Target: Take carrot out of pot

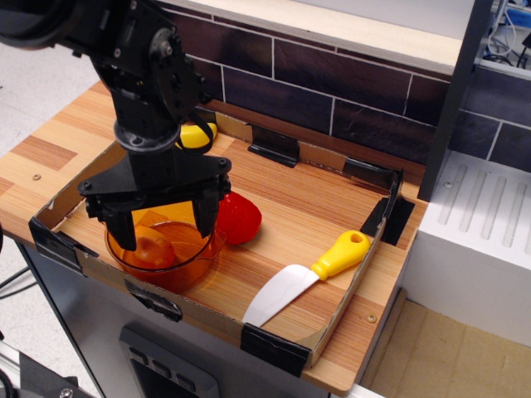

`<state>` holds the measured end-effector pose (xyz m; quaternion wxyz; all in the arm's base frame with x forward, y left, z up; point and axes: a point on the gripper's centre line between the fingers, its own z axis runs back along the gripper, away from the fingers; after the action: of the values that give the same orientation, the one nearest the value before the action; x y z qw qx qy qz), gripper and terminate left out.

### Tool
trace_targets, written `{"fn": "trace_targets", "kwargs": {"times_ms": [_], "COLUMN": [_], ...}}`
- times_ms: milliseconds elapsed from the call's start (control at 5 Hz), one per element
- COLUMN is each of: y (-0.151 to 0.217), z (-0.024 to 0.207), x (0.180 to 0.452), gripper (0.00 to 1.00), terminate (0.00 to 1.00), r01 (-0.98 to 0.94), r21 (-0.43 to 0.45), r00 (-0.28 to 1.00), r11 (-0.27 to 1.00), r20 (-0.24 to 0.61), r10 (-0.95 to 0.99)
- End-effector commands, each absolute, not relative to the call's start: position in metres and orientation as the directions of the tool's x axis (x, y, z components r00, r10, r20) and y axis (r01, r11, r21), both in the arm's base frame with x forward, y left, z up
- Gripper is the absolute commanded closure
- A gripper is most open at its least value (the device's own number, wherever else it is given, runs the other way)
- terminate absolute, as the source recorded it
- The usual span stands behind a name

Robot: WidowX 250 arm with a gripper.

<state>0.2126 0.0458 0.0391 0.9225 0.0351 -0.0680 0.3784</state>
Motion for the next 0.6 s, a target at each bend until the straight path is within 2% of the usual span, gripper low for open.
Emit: {"fn": "trace_targets", "kwargs": {"times_ms": [0, 400], "y": [0.053, 0.063], "z": [0.035, 0.024], "x": [0.218, 0.221], "gripper": [0.0, 0.0], "terminate": [0.0, 0.0], "r01": [-0.734, -0.753], "r21": [0.03, 0.06], "r00": [0.674, 0.655], "r11": [0.679, 0.655], "r20": [0.162, 0.16], "r10": [0.721, 0.738]}}
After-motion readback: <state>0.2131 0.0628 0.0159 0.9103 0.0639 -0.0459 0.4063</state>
